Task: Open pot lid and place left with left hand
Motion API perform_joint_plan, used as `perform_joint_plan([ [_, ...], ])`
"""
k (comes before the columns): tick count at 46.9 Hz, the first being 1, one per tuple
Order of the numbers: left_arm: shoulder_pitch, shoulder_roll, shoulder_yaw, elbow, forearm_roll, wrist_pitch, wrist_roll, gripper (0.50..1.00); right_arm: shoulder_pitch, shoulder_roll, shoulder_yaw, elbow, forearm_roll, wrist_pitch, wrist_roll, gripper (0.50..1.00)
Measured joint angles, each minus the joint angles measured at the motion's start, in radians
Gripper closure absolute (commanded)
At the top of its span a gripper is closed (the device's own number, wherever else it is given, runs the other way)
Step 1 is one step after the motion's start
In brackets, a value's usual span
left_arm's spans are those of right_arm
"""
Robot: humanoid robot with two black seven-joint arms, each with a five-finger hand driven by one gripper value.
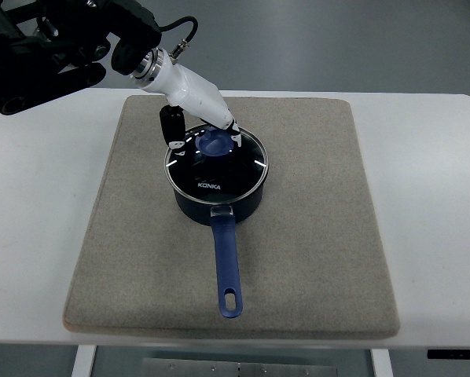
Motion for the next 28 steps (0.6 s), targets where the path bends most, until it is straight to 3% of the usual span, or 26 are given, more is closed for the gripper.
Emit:
perform_joint_plan([
  [2, 0.0, 0.0, 0.0, 0.0, 0.0, 0.003, 0.0, 0.686, 0.0, 0.0, 0.0, 0.0, 0.0, 0.0, 0.0, 0.583],
  [6, 0.0, 0.0, 0.0, 0.0, 0.0, 0.004, 0.0, 0.763, 0.0, 0.0, 0.0, 0.0, 0.0, 0.0, 0.0, 0.583],
  [10, -0.001, 0.0, 0.0, 0.001, 0.001, 0.004, 0.0, 0.851, 0.0, 0.0, 0.0, 0.0, 0.0, 0.0, 0.0, 0.585],
  [13, -0.002, -0.001, 0.0, 0.001, 0.009, 0.004, 0.0, 0.958, 0.0, 0.0, 0.0, 0.0, 0.0, 0.0, 0.0, 0.585],
  [15, -0.001, -0.001, 0.0, 0.002, 0.021, 0.004, 0.0, 0.99, 0.0, 0.0, 0.0, 0.0, 0.0, 0.0, 0.0, 0.583],
  [28, -0.001, -0.002, -0.001, 0.002, 0.063, 0.004, 0.0, 1.0, 0.0, 0.0, 0.0, 0.0, 0.0, 0.0, 0.0, 0.583],
])
